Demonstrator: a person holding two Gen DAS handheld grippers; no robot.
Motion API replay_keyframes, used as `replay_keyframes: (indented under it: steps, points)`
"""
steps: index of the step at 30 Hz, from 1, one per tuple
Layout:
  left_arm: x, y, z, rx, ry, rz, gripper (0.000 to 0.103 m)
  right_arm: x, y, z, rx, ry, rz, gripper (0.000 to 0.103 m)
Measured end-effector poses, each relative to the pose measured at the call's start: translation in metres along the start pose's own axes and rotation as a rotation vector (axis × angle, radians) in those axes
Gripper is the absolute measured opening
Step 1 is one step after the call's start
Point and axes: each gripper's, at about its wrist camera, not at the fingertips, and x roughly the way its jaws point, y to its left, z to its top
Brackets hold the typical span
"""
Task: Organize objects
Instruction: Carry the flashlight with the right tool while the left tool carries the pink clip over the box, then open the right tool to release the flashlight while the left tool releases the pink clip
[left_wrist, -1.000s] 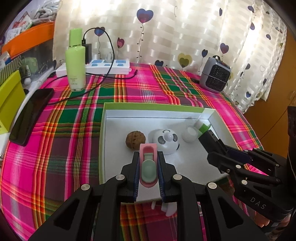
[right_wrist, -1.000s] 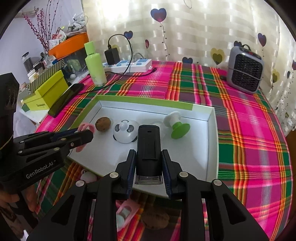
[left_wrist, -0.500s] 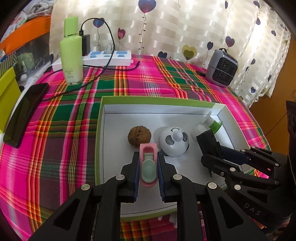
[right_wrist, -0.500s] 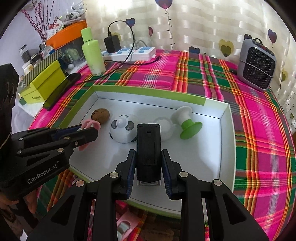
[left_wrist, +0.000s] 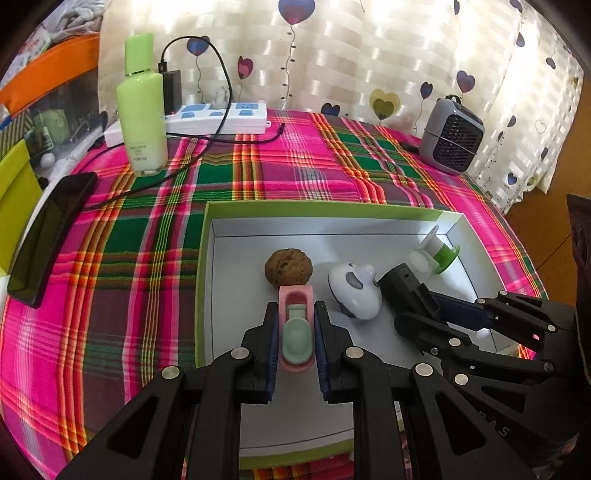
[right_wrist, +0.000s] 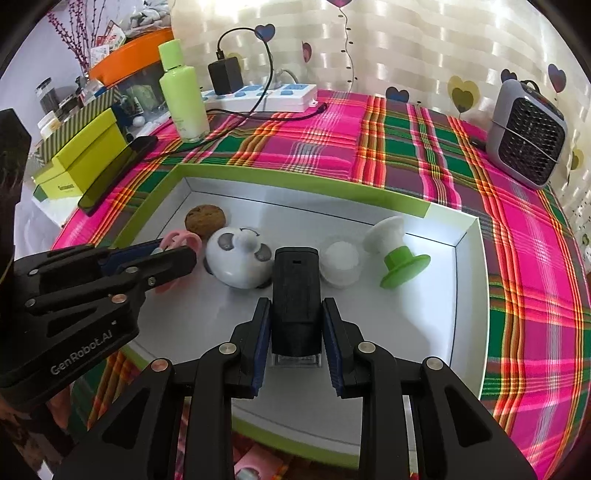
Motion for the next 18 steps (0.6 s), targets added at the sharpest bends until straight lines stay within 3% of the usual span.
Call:
replay_keyframes:
  steps: [18]
  points:
    - [0.008, -0.001, 0.01, 0.008, -0.009, 0.042, 0.016, 0.009, -0.004, 0.011, -0.014, -0.021, -0.018, 0.028]
